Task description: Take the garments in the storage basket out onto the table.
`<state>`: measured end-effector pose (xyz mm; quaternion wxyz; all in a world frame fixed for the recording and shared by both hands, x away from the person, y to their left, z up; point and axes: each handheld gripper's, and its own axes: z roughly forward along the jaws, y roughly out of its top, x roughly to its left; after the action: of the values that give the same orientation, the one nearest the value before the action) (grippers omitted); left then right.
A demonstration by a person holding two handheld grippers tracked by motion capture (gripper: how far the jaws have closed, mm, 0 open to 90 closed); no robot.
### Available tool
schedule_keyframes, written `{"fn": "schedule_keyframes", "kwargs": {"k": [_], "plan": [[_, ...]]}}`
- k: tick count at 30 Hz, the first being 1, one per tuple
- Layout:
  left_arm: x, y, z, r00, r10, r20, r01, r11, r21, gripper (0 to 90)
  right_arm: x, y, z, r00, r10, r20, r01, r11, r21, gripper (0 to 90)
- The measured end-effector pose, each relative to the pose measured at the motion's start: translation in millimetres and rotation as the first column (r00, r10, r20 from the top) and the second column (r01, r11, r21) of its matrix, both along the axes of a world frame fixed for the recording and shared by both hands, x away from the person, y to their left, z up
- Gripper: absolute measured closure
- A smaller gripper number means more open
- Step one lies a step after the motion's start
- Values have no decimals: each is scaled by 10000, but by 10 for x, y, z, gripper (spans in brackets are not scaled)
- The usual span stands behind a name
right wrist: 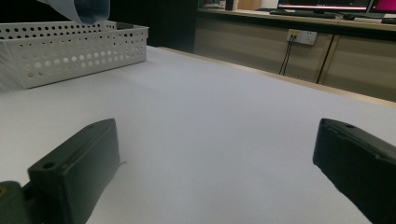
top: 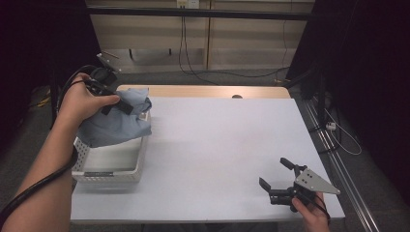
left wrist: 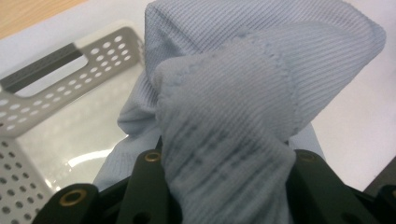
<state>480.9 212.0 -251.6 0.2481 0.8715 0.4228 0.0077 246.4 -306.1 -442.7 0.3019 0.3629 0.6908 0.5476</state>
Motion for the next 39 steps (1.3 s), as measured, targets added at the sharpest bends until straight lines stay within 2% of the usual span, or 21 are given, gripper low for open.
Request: {"fn": "schedule_keyframes", "kwargs": {"k": [6, 15, 25, 33, 39], "plan": [[-2, -140, 79, 9992, -388, 46, 389, 9991, -170, 649, -4, 2, 2, 10000, -37, -15, 37, 10000, 50, 0], [2, -366, 47, 9963, -860, -63, 857, 9957, -363, 648, -8, 6, 3, 10000, -45, -20, 45, 10000, 21, 0], [-22, -616, 51, 9923, -1227, 175, 1235, 9910, -515, 645, -9, -2, 5, 10000, -26, 3, 26, 10000, 19, 0], [-48, -831, -61, 9863, -1646, 59, 1647, 9849, -540, 643, -12, 1, 4, 10000, -3, -15, 3, 10000, 42, 0], [-73, -942, -112, 9843, -1758, 131, 1763, 9827, -576, 641, -12, 0, 5, 10000, -5, -10, 5, 10000, 35, 0]]}}
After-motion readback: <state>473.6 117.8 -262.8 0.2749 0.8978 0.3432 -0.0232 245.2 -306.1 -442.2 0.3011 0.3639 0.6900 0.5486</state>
